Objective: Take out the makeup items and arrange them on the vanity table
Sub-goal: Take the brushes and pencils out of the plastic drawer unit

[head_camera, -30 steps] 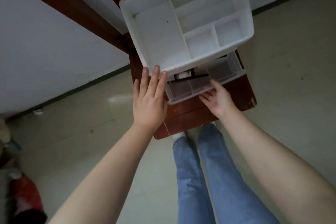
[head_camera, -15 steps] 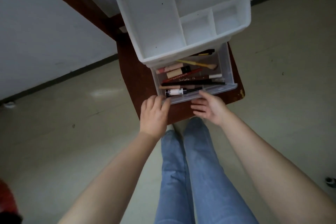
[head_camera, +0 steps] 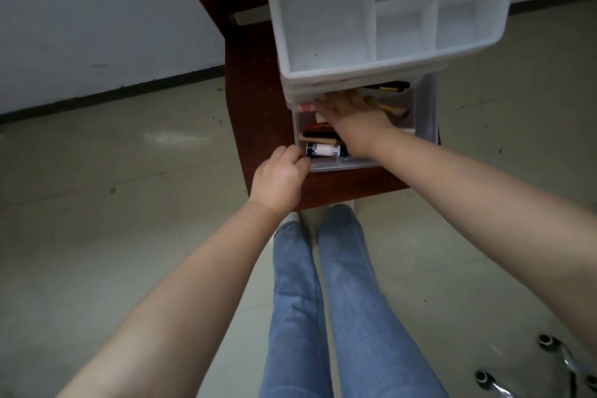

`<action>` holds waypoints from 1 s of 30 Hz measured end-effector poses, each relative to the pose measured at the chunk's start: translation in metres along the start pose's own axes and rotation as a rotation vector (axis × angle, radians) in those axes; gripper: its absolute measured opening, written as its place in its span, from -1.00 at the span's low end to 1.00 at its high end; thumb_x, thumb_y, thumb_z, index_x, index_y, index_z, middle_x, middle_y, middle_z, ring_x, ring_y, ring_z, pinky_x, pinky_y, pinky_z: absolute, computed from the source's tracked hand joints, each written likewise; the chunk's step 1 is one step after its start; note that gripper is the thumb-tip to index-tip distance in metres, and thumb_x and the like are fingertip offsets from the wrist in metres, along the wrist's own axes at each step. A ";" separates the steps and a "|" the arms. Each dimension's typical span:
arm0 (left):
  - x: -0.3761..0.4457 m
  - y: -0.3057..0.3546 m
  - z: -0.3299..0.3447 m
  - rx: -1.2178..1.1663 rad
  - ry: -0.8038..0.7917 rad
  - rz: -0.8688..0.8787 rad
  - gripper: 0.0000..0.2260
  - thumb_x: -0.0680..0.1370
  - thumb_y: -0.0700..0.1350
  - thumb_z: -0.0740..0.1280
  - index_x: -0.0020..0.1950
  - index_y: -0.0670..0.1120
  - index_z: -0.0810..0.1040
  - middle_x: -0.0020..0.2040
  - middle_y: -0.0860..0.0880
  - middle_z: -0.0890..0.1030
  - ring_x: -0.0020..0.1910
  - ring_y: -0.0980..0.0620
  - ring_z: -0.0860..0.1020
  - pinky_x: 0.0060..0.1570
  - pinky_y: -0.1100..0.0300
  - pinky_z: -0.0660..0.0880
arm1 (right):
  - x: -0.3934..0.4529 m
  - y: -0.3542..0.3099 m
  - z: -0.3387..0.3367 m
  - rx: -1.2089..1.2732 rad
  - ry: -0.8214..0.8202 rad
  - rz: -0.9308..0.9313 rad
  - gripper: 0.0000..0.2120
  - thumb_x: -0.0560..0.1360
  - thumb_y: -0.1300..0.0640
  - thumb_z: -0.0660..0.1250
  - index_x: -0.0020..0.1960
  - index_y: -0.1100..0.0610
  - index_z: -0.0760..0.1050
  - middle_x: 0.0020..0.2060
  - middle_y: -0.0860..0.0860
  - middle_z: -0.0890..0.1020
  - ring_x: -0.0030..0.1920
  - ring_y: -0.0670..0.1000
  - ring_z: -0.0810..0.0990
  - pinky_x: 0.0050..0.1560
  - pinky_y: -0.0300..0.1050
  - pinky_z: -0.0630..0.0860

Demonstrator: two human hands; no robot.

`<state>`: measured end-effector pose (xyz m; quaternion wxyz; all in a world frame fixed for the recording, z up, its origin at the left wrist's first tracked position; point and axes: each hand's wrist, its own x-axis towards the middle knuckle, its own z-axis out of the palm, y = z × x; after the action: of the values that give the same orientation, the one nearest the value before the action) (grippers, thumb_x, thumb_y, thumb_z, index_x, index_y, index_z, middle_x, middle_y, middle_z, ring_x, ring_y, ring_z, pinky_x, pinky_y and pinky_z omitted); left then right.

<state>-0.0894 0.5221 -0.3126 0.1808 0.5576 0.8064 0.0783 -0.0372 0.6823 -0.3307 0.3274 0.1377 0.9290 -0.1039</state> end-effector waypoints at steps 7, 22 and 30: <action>-0.001 -0.003 0.003 -0.017 0.020 -0.023 -0.70 -0.02 -0.42 0.58 -0.37 -0.26 0.61 -0.38 -0.15 0.58 -0.45 -0.12 0.56 -0.70 0.32 0.31 | -0.004 -0.010 0.015 -0.091 0.088 0.052 -0.47 0.39 0.31 0.29 0.33 0.22 0.25 0.26 0.24 0.38 0.29 0.25 0.29 0.26 0.13 0.25; 0.001 -0.005 0.004 0.004 0.021 0.011 -0.73 -0.01 -0.42 0.58 -0.44 -0.26 0.57 -0.42 -0.15 0.56 -0.47 -0.10 0.55 -0.72 0.30 0.31 | -0.006 -0.011 0.016 -0.072 0.030 0.104 -0.58 0.41 0.30 0.27 0.25 0.25 0.32 0.20 0.22 0.47 0.21 0.24 0.42 0.17 0.06 0.36; 0.002 -0.005 0.002 0.035 0.013 0.033 -0.72 -0.02 -0.38 0.59 -0.45 -0.24 0.57 -0.42 -0.14 0.56 -0.47 -0.10 0.56 -0.71 0.32 0.30 | -0.005 0.003 0.010 0.008 0.099 -0.011 -0.61 0.40 0.28 0.27 0.22 0.21 0.36 0.21 0.18 0.45 0.26 0.19 0.36 0.24 0.07 0.28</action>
<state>-0.0938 0.5216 -0.3163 0.1647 0.5733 0.7995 0.0708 -0.0267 0.6810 -0.3355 0.2800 0.1390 0.9444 -0.1024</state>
